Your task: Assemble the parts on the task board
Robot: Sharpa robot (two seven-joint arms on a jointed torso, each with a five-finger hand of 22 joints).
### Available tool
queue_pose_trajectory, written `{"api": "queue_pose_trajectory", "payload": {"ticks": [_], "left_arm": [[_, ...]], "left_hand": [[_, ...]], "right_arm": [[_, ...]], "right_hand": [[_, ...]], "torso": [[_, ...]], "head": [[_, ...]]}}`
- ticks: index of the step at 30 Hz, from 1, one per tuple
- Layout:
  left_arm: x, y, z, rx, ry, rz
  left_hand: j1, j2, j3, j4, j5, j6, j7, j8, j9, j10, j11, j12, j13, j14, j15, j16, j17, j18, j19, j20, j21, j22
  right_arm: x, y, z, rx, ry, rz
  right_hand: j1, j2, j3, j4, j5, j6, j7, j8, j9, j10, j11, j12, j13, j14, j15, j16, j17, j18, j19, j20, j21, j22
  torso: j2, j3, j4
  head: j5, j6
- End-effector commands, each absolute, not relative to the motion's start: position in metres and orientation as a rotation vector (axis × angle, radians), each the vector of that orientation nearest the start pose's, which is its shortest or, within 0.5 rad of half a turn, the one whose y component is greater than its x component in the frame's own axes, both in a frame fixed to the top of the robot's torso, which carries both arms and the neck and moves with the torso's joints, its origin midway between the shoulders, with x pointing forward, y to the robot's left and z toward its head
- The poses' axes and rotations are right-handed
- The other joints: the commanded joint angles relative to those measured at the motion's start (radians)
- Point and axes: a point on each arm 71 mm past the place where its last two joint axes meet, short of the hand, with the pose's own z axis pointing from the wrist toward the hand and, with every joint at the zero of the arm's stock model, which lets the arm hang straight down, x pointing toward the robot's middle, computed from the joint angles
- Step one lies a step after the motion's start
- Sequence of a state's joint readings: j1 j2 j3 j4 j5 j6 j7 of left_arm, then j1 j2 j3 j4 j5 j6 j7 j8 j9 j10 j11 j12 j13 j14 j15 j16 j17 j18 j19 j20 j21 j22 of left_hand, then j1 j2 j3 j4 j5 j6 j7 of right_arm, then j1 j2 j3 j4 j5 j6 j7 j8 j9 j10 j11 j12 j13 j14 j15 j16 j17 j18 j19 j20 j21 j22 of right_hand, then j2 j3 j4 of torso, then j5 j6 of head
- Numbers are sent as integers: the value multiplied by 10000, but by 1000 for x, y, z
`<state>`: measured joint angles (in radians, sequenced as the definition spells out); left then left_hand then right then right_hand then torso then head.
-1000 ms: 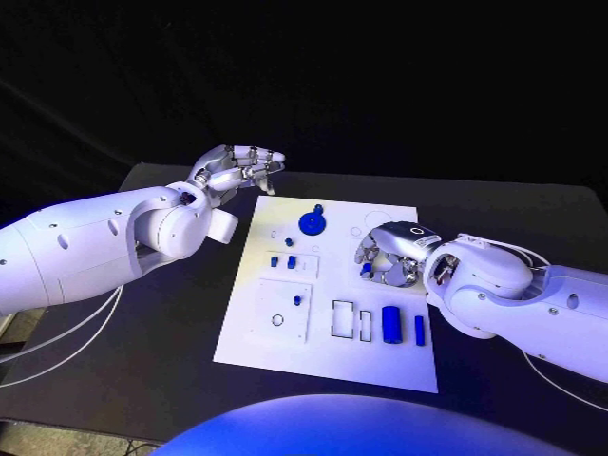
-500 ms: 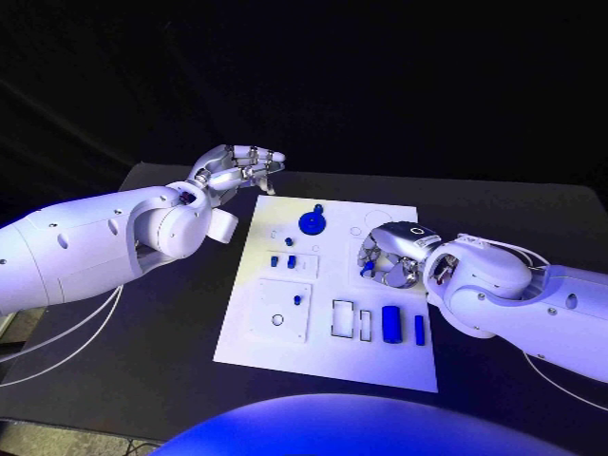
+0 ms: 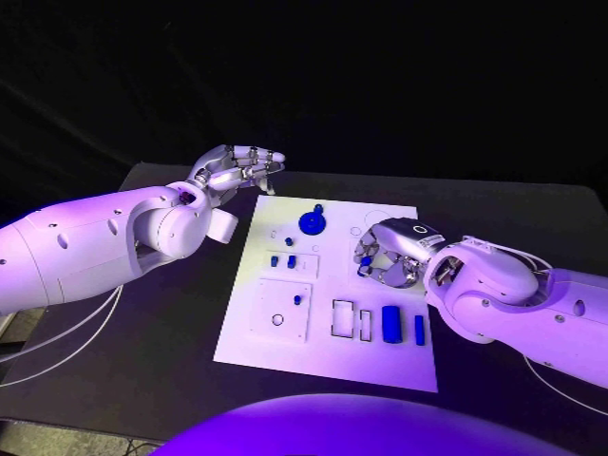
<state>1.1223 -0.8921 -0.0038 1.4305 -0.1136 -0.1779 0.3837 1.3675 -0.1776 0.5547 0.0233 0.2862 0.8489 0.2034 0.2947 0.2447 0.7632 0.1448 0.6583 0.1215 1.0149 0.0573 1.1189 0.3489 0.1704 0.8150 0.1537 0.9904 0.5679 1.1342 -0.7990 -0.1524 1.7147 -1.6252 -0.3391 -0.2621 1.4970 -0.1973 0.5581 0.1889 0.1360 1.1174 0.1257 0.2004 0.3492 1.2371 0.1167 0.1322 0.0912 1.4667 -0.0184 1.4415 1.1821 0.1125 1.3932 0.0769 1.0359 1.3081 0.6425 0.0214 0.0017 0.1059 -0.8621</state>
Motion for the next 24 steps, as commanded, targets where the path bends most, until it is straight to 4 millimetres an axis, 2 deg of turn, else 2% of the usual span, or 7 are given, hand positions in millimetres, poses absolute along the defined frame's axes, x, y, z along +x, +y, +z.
{"api": "queue_pose_trajectory", "payload": {"ticks": [1,9,16,21,24], "left_arm": [[491,253,-206,-10517,14848,-15254],[492,251,-207,-10503,14868,-15301],[492,249,-207,-10490,14891,-15343],[492,248,-207,-10490,14895,-15344],[493,247,-207,-10483,14908,-15370]], "left_hand": [[77,0,-8,-35,46,-57,-19,3,-9,-71,-1,-60,-9,15,89,-38,-4,135,-2,67,1,11],[76,7,-10,-35,46,-61,-17,5,-11,-71,1,-62,-17,15,90,-35,-3,136,-2,69,4,12],[76,7,-10,-35,46,-61,-17,5,-11,-71,1,-62,-17,15,90,-35,-3,136,-2,69,4,12],[76,7,-10,-35,46,-61,-17,5,-11,-71,1,-62,-17,15,90,-35,-3,136,-2,69,4,12],[76,7,-10,-35,46,-61,-17,5,-11,-71,1,-62,-17,15,90,-35,-3,136,-2,69,4,12]], "right_arm": [[409,-128,-224,-3235,16868,7209],[399,-117,-209,-3251,16406,7800],[389,-82,-205,-3593,16183,8820],[379,-55,-208,-3889,16131,9523],[373,-42,-213,-4026,16185,9877]], "right_hand": [[-120,-19,375,-479,0,42,-16,45,37,729,-668,25,45,360,-73,57,-1,-122,42,2,27,409],[-140,-46,398,-546,0,33,-17,62,59,731,-673,20,55,364,-78,65,22,-128,51,-4,65,434],[-149,-51,437,-613,4,17,-12,73,78,730,-672,13,65,362,-82,64,15,-123,40,-10,41,433],[-158,-50,467,-660,5,-1,-6,77,89,722,-667,4,72,358,-80,58,-1,-120,30,-12,20,431],[-162,-46,491,-696,6,-14,-2,79,97,718,-664,-1,76,358,-79,58,1,-117,23,-14,3,429]], "torso": [[-15,-8,-8],[-14,0,1],[-4,-2,6],[0,-14,-3],[10,-8,24]], "head": [[5,8],[43,31],[178,25],[223,17],[365,-16]]}}
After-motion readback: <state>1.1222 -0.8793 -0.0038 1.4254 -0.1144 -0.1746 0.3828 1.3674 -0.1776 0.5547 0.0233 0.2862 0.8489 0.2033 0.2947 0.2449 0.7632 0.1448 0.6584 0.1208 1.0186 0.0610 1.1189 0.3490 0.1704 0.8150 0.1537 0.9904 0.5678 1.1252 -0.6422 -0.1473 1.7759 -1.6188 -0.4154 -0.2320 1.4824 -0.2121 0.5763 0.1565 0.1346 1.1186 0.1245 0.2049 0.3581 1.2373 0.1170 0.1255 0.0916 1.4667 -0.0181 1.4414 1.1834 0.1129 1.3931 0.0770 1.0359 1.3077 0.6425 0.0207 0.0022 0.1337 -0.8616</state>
